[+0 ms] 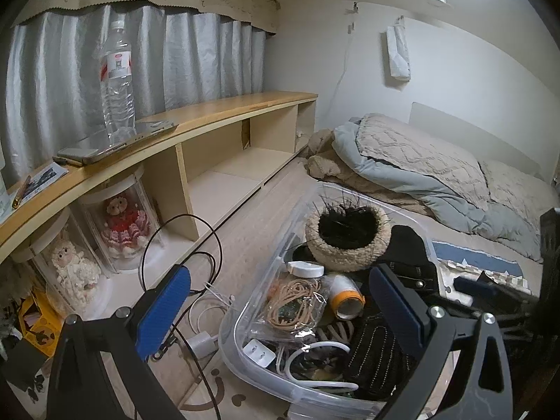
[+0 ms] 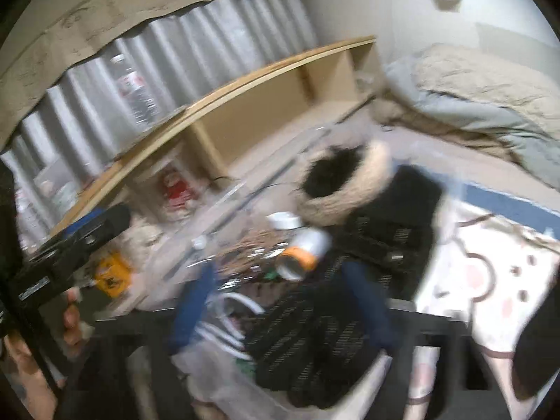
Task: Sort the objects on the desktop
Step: 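Withdraw both tools from the bin back over the sheet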
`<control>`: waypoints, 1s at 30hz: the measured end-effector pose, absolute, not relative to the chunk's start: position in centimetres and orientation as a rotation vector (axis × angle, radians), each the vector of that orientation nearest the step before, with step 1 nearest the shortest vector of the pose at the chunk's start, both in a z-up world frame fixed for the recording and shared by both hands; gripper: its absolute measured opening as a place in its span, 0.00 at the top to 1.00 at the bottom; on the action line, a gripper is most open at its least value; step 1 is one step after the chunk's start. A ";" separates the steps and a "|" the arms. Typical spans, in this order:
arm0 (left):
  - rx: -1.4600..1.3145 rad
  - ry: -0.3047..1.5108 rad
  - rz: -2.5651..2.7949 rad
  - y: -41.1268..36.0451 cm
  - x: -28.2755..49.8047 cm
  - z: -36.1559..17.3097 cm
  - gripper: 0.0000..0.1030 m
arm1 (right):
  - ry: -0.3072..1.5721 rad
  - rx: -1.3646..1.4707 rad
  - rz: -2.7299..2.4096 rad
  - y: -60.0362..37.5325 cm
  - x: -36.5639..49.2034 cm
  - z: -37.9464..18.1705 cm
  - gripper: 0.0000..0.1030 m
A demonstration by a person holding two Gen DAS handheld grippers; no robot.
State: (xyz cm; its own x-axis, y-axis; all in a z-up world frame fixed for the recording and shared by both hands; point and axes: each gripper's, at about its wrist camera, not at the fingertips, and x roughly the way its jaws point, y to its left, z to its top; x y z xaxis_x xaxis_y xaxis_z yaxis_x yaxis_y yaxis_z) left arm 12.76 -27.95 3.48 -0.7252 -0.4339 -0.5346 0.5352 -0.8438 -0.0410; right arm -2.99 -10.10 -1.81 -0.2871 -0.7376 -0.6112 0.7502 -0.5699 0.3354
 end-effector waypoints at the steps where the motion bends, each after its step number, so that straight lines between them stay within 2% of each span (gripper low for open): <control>1: 0.708 0.259 -2.501 -27.8 12.7 3.5 0.00 | 0.030 0.916 -1.991 -9.8 -3.1 -1.6 0.12; 3: 0.709 0.258 -2.503 -27.5 12.7 3.7 0.00 | 0.042 0.903 -2.021 -9.1 -3.4 -1.3 0.12; 4: 0.710 0.255 -2.503 -27.3 12.6 3.7 0.00 | 0.044 0.895 -2.038 -8.7 -3.5 -1.2 0.09; 5: 0.709 0.251 -2.504 -27.2 12.6 3.7 0.00 | 0.043 0.887 -2.058 -8.2 -3.7 -1.0 0.02; 6: 0.708 0.248 -2.505 -27.0 12.5 3.8 0.00 | 0.041 0.881 -2.073 -8.0 -3.9 -1.0 0.00; 30: 0.701 0.209 -2.603 -20.1 8.1 4.6 0.00 | 0.067 0.816 -2.424 7.6 -6.9 1.4 0.00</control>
